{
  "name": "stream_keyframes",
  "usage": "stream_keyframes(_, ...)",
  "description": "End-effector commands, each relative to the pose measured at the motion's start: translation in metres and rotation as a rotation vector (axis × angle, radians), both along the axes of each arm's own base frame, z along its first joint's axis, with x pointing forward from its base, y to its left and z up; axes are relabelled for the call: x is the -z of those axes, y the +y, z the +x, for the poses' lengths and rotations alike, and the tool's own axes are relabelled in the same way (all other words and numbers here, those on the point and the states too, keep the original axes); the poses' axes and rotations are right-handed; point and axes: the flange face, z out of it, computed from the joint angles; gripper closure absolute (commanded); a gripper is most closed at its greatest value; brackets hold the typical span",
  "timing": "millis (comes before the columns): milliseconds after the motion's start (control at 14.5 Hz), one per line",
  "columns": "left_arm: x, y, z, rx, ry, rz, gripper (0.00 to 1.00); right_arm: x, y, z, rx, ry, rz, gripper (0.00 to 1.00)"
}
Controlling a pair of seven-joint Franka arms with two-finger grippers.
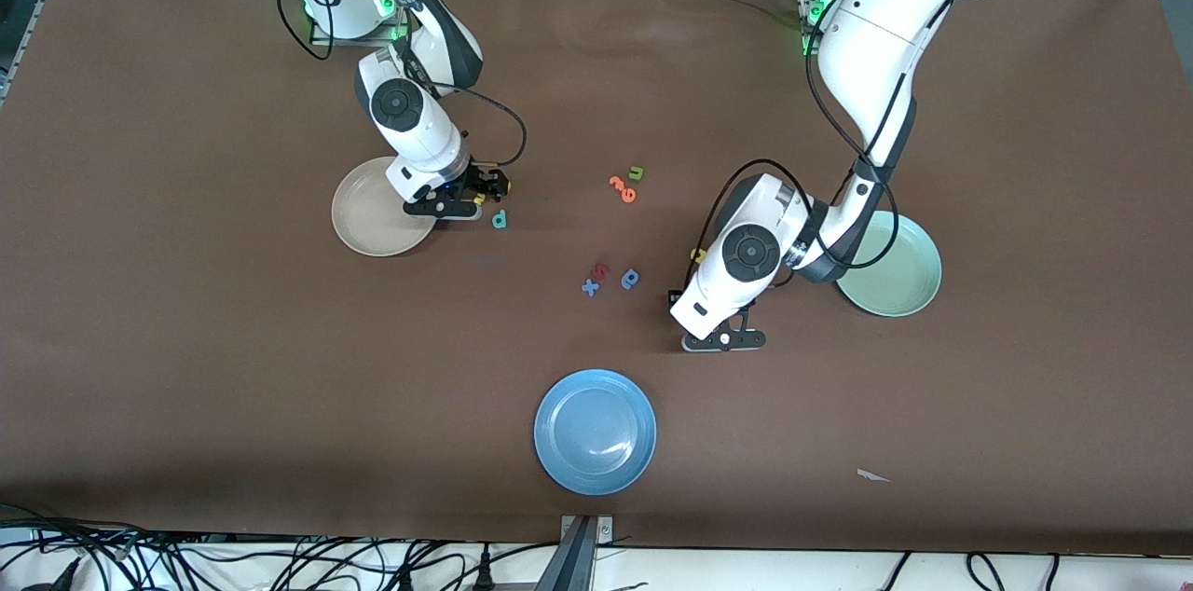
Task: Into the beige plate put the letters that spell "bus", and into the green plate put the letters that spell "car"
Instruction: 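Grasp the teal u with the left gripper while the right gripper grasps yellow s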
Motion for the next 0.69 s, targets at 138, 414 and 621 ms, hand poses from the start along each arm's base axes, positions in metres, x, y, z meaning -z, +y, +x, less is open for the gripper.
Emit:
stream_keyframes(138,-0.0026,-0.0017,-0.0024,0.018,0.0,0.046,0.38,-0.0073,-0.0032,-0.0094,-0.002,-0.016,-0.003,0.37)
stream_keyframes(414,-0.0034,-0.0013,-0.0027,0.021,0.007,0.05,0.46,-0.0098,-0.0033,-0.0093,-0.003,-0.019,-0.002,0.55)
stream_keyframes(621,-0.0027,0.0006,-0.0022,0.022,0.007,0.052,0.53,-0.0108,-0.003,-0.0088,-0.011,-0.019,-0.002,0.75)
